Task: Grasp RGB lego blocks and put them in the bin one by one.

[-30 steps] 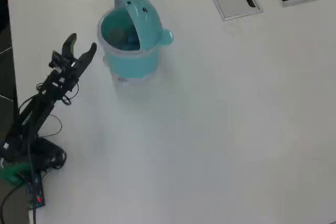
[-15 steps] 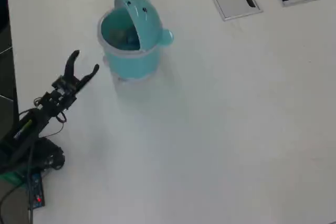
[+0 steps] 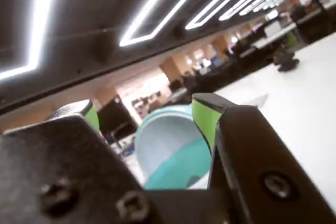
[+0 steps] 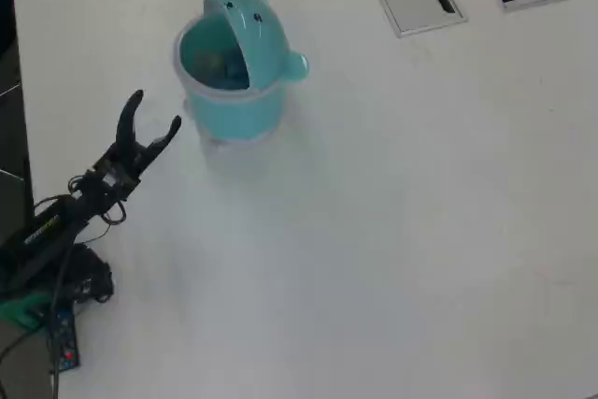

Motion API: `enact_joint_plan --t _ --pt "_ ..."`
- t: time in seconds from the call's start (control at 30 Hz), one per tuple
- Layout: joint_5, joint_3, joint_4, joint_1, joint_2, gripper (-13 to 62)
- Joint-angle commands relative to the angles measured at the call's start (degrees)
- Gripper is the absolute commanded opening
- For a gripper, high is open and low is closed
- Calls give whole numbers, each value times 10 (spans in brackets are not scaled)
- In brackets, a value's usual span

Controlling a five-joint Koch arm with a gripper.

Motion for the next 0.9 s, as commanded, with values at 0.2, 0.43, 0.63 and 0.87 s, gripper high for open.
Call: enact_joint_plan --t 0.2,0.43,0.63,0.87 --pt "44 54 -155 76 45 328" --pt "82 103 -201 121 44 328" --pt "82 179 -287 138 44 328" --pt "90 269 -368 159 44 328"
